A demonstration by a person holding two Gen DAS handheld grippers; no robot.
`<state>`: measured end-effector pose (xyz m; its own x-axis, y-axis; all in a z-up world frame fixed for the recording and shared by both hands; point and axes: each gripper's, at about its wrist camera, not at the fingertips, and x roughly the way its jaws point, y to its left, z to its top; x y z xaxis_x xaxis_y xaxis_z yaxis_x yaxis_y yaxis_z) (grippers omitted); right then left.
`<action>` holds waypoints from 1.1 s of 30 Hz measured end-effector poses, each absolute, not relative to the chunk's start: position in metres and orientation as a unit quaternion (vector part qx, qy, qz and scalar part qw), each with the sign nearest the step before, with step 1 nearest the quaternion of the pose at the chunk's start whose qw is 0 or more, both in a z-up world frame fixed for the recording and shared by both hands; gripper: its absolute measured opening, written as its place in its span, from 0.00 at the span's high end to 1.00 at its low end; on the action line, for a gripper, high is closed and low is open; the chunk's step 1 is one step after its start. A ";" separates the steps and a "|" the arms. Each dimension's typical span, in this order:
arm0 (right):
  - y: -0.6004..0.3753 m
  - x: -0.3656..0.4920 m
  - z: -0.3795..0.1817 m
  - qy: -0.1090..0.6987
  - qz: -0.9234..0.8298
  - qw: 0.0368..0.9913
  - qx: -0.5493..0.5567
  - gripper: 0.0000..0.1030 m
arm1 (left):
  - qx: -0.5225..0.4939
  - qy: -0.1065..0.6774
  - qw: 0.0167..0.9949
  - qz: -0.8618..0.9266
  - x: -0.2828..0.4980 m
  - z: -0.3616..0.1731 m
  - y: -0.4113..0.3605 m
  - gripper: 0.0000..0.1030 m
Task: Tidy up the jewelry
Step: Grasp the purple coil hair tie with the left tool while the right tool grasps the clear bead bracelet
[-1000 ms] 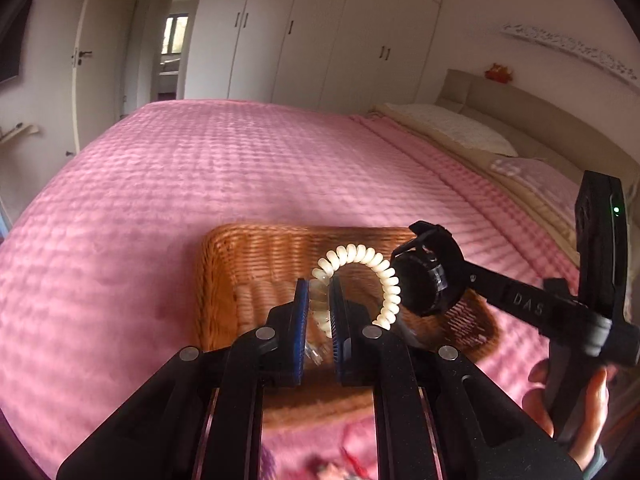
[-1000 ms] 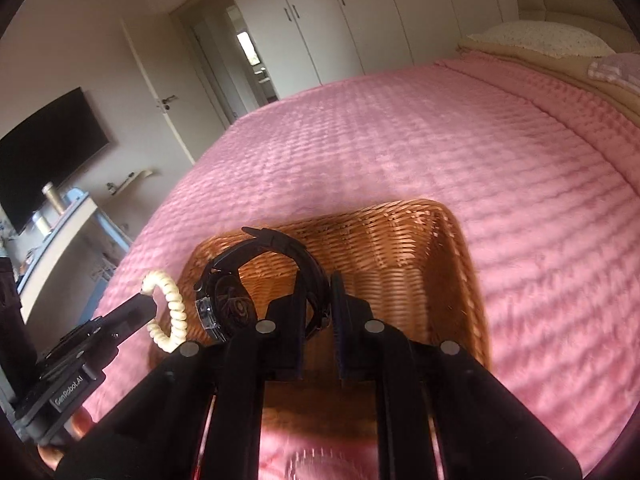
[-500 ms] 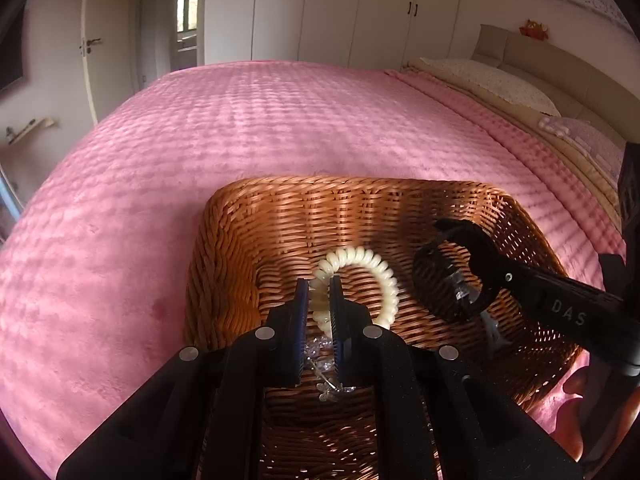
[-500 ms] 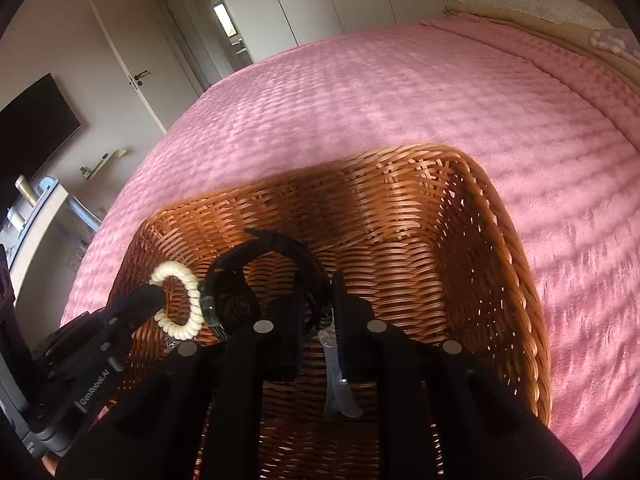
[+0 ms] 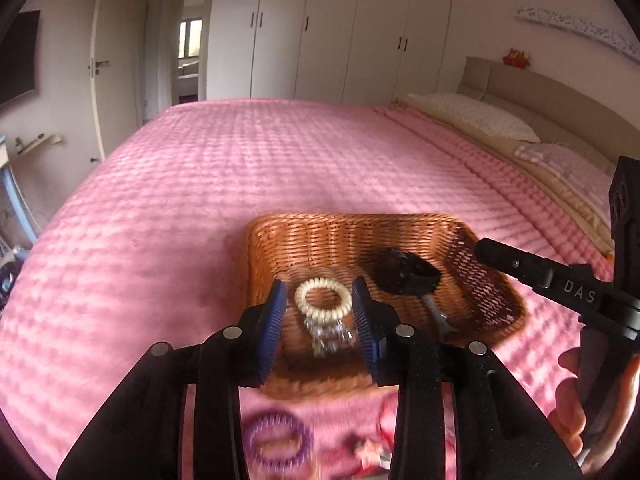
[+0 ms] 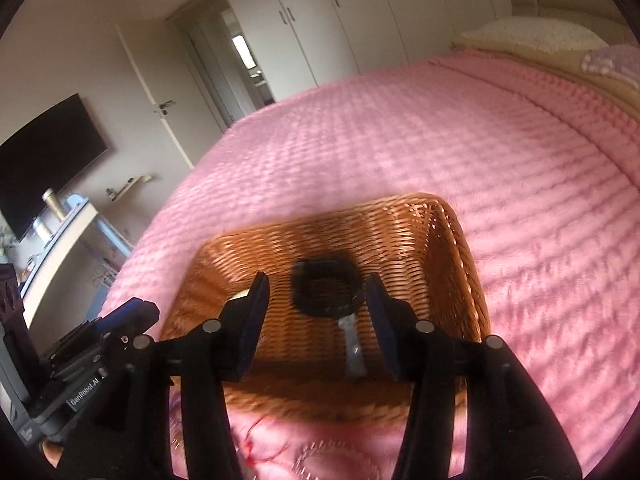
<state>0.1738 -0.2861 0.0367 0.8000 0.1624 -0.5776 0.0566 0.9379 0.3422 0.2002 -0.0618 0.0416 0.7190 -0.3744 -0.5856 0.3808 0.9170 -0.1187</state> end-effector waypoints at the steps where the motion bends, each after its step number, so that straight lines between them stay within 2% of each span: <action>1: -0.281 0.164 0.042 0.311 0.030 0.936 0.161 0.55 | 0.002 0.312 0.928 -0.204 0.193 0.044 -0.058 0.66; 3: -0.272 0.145 0.050 0.303 0.032 0.942 0.138 0.55 | -0.008 0.305 0.929 -0.208 0.172 0.049 -0.045 0.63; 7: -0.253 0.105 0.054 0.299 0.047 0.948 0.100 0.55 | -0.020 0.309 0.927 -0.212 0.139 0.045 -0.026 0.62; 14: -0.242 0.070 0.023 0.310 0.023 0.949 0.058 0.55 | -0.050 0.340 0.919 -0.192 0.110 0.013 0.009 0.62; 19: -0.261 0.073 -0.003 0.328 -0.022 0.943 0.062 0.55 | -0.070 0.376 0.906 -0.181 0.122 -0.015 0.021 0.62; 22: -0.281 0.081 -0.019 0.348 -0.034 0.933 0.082 0.66 | -0.083 0.395 0.899 -0.172 0.135 -0.032 0.028 0.62; 24: -0.290 0.089 -0.028 0.365 -0.031 0.926 0.095 0.68 | -0.086 0.406 0.894 -0.169 0.142 -0.040 0.030 0.62; 33: -0.269 0.118 -0.064 0.433 0.002 0.899 0.070 0.69 | -0.076 0.448 0.871 -0.186 0.187 -0.054 0.019 0.62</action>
